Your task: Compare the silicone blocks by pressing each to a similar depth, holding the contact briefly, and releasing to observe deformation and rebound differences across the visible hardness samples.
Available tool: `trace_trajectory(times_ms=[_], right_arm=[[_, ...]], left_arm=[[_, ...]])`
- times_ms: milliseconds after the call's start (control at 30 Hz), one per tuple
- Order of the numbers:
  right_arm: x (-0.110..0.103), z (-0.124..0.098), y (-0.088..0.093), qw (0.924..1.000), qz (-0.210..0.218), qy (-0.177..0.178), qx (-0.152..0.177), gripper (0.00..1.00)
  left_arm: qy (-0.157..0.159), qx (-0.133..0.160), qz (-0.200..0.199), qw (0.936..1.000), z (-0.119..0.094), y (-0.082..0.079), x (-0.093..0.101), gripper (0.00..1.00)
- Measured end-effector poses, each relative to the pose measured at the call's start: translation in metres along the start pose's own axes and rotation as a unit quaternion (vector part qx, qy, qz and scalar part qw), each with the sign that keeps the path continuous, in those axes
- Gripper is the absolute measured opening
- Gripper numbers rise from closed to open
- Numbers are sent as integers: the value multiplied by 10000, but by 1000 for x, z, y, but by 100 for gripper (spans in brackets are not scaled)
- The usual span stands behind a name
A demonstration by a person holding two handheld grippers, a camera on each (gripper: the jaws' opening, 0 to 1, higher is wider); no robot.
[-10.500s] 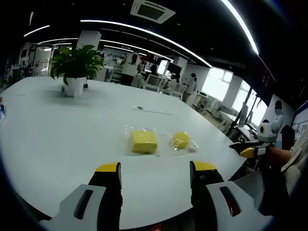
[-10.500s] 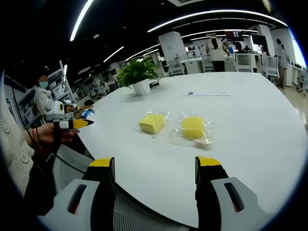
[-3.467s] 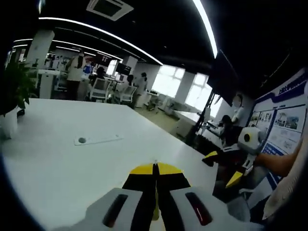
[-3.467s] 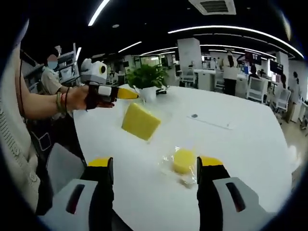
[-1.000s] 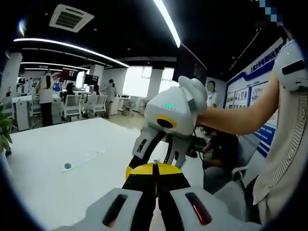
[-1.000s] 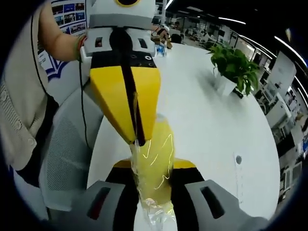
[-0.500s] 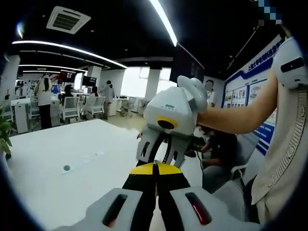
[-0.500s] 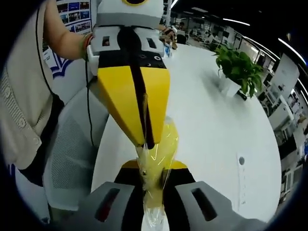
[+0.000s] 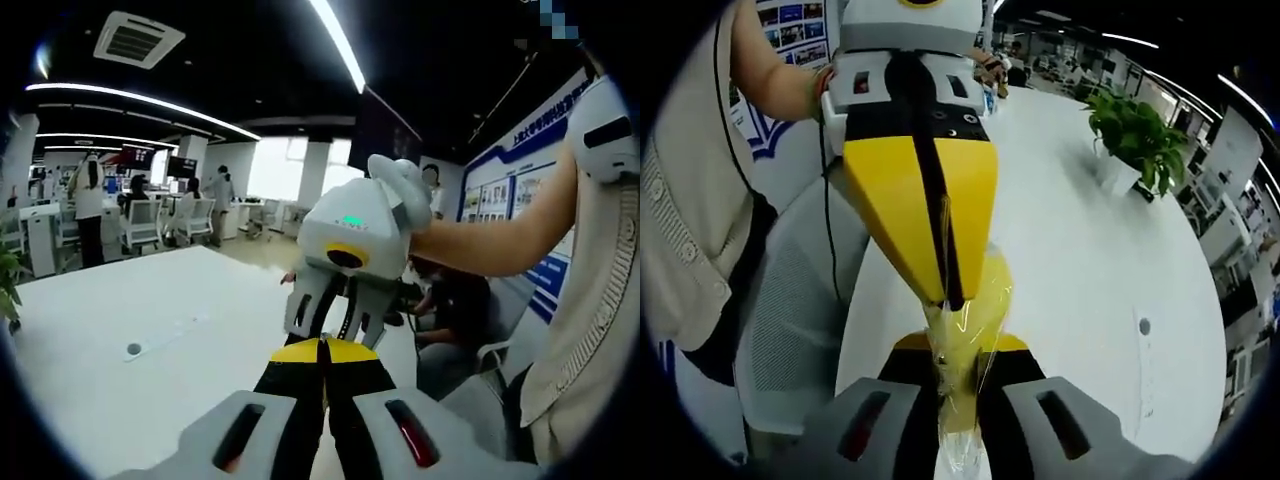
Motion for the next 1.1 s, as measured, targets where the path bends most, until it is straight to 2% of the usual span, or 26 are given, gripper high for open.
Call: trace_trajectory(times_ms=[467,533,833,900,933,1100], right_arm=[[-3,-2,1,10000,27,80,32,5],[-6,-2,1,9997,214,-62,37,6],[-4,1,1,9998,172,42,37,7],[0,1,1,9997,107,194,55,7],[-2,1,1,9997,178,134,50,8],[1,3,1,9995,106,283,128,8]], left_arm=[[11,-38,-33,10000,0,0,5,0],[12,-38,-55,10000,0,0,5,0],[-33,-36,-277,9996,-1,2,3,0],[-64,-31,-317,9995,0,2,1,0],[-64,-31,-334,9994,0,3,1,0],[-85,-53,-369,9993,0,4,0,0]])
Point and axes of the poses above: the point that each gripper's makers call its tool centre point, and the gripper's own axes: z roughly forward along the fingers, x roughly to its right, y roughly out of its underside, the point moved 2 cm from there along -z, roughly backward along the fingers, and after that the axes turned 9 degrees about -x, right-handed, at the moved point
